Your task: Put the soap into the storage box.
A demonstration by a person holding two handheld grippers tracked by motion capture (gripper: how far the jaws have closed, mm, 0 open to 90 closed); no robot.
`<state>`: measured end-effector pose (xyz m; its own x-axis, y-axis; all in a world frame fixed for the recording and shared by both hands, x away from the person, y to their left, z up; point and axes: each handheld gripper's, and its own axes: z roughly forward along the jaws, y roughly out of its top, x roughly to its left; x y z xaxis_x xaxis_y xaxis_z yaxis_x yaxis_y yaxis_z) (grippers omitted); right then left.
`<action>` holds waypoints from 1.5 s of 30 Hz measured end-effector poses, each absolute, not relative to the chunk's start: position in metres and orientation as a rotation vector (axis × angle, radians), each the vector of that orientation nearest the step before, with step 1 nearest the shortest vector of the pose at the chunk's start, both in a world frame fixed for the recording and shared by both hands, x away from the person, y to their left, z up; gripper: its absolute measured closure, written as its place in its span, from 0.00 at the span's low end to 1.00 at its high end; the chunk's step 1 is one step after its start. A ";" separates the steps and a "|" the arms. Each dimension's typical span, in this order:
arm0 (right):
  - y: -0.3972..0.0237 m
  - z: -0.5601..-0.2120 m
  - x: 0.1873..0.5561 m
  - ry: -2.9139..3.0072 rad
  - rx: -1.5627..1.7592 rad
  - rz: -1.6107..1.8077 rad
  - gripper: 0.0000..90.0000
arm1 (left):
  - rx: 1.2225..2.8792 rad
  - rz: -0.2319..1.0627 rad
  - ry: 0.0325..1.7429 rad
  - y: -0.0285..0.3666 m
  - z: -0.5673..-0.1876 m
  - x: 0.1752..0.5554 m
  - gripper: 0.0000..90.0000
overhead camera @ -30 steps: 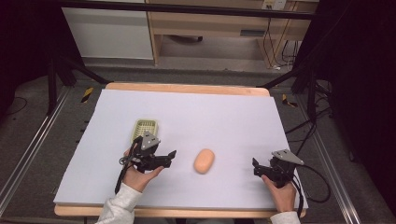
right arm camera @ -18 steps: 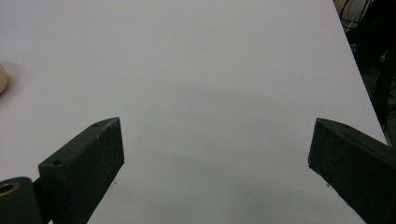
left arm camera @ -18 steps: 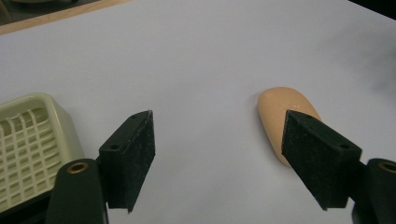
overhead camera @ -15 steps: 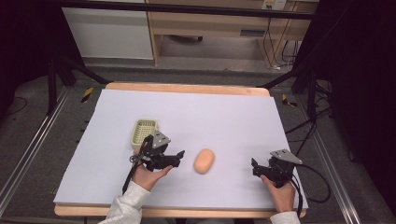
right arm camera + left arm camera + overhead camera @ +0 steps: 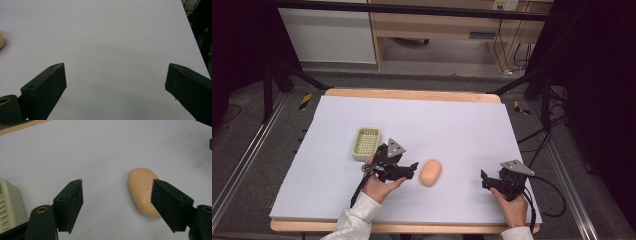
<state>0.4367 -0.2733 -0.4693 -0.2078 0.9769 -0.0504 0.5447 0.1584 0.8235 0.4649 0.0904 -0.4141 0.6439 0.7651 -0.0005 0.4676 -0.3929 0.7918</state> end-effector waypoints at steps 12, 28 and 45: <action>-0.273 -0.469 0.437 1.835 1.447 0.922 0.04 | 2.089 0.453 0.945 0.071 -0.416 0.469 0.28; -0.272 -0.469 0.437 1.846 1.447 0.924 0.04 | 2.137 0.425 0.923 0.054 -0.422 0.471 0.27; -0.272 -0.470 0.437 1.857 1.461 0.926 0.04 | 2.194 0.392 0.919 0.034 -0.430 0.473 0.25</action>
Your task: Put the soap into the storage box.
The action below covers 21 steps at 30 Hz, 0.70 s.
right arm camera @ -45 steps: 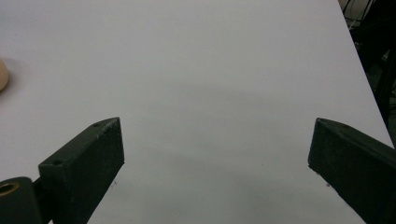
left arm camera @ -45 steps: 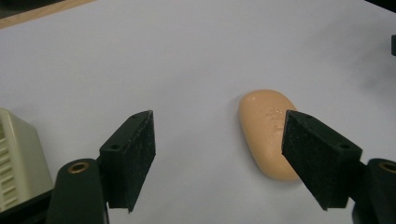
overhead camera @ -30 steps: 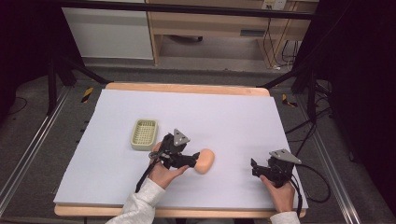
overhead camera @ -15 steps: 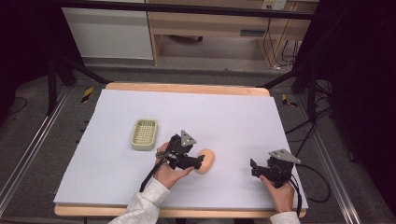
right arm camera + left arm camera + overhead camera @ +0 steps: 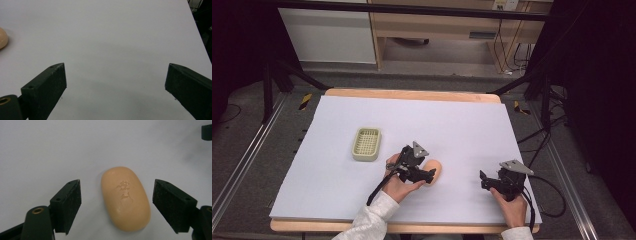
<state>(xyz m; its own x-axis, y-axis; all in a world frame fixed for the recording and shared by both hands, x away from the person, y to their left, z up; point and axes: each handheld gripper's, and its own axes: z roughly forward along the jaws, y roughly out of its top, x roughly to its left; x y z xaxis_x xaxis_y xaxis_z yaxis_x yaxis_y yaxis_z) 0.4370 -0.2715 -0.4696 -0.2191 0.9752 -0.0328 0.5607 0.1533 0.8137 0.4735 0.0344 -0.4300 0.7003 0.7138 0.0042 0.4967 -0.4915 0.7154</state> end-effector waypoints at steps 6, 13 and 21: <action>-0.272 -0.470 0.437 1.860 1.457 0.925 0.04 | 2.217 0.390 0.927 0.025 -0.434 0.475 0.25; -0.271 -0.470 0.437 1.862 1.461 0.926 0.05 | 2.243 0.368 0.939 0.019 -0.440 0.478 0.25; -0.271 -0.470 0.437 1.864 1.462 0.927 0.05 | 2.272 0.351 0.955 0.012 -0.449 0.484 0.26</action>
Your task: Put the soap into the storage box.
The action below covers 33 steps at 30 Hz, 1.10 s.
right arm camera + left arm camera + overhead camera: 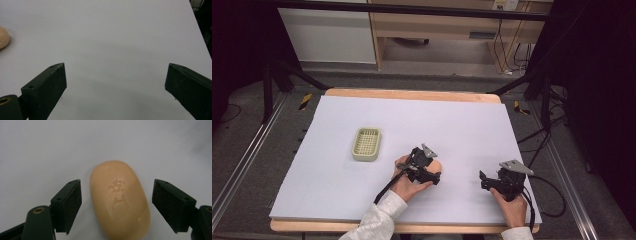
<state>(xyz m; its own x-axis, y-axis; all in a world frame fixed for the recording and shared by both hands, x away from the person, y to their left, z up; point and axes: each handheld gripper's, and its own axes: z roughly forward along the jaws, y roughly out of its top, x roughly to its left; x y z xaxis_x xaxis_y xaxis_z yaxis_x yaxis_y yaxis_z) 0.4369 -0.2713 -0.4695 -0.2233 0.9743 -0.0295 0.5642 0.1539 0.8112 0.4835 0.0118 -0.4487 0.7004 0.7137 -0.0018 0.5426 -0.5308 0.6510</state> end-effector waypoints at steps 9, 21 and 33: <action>-0.271 -0.470 0.437 1.868 1.461 0.923 0.05 | 2.303 0.337 0.962 0.007 -0.456 0.487 0.28; -0.271 -0.470 0.437 1.870 1.463 0.920 0.05 | 2.340 0.307 0.993 0.002 -0.462 0.492 0.29; -0.271 -0.470 0.437 1.870 1.461 0.920 0.05 | 2.349 0.275 1.011 0.001 -0.464 0.495 0.29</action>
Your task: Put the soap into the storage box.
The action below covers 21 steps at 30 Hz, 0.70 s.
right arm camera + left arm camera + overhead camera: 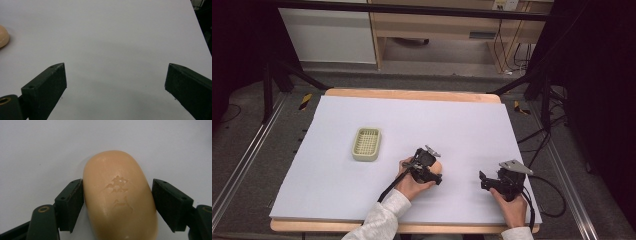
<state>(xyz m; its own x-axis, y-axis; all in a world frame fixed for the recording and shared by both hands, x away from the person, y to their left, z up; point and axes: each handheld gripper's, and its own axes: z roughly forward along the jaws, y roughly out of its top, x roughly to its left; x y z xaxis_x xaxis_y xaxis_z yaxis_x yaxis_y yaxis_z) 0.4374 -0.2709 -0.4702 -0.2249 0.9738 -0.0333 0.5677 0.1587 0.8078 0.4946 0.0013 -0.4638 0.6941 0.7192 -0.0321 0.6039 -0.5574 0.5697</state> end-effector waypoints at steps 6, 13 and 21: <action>-0.271 -0.470 0.438 1.871 1.460 0.916 0.05 | 2.359 0.274 1.012 0.000 -0.465 0.495 0.30; -0.271 -0.470 0.437 1.871 1.462 0.920 0.05 | 2.372 0.267 1.032 -0.002 -0.463 0.495 0.31; -0.272 -0.470 0.437 1.871 1.465 0.920 0.05 | 2.385 0.251 1.033 0.000 -0.462 0.496 0.33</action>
<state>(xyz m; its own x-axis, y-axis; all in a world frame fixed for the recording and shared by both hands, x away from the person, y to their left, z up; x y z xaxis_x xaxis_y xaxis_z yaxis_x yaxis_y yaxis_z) 0.4374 -0.2718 -0.4702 -0.2246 0.9740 -0.0310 0.5704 0.1572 0.8062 0.4956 -0.0004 -0.4621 0.6911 0.7218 -0.0370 0.6246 -0.5708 0.5330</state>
